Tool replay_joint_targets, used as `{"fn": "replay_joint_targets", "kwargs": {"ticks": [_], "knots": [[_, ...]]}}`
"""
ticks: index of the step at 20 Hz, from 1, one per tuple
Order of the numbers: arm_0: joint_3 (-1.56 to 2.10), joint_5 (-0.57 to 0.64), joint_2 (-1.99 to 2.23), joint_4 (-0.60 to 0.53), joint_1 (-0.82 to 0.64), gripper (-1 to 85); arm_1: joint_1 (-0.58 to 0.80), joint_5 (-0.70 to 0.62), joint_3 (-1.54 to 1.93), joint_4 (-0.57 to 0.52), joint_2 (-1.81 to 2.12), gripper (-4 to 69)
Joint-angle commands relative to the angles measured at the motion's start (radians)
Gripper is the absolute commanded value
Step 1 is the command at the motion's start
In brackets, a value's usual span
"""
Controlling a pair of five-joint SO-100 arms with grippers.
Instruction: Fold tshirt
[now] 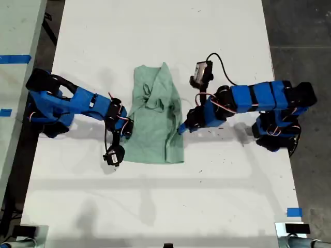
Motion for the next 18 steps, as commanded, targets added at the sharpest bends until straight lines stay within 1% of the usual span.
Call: {"fn": "replay_joint_targets", "kwargs": {"ticks": [1,5,7,11,14,16,18], "knots": [[0.0,-0.032,0.069,0.124,0.018,0.1,-0.017,0.017,0.014,-0.035,0.091,14.4],[-0.048,-0.055,0.179,0.328,0.025,0.1,-0.017,0.026,0.064,-0.063,0.123,14.2],[-0.112,-0.021,0.183,0.341,0.028,0.1,-0.018,0.029,0.084,-0.075,0.129,14.2],[-0.399,0.046,0.069,0.469,0.021,0.1,-0.018,0.034,0.095,-0.081,0.132,13.9],[-0.701,0.121,-0.094,0.565,0.015,0.1,-0.018,0.038,0.109,-0.083,0.141,13.7],[-0.842,0.181,-0.218,0.541,0.008,0.1,-0.018,0.038,0.112,-0.083,0.146,13.6],[-0.971,0.201,-0.359,0.548,0.002,0.1,-0.018,0.043,0.117,-0.083,0.152,13.5]]}}
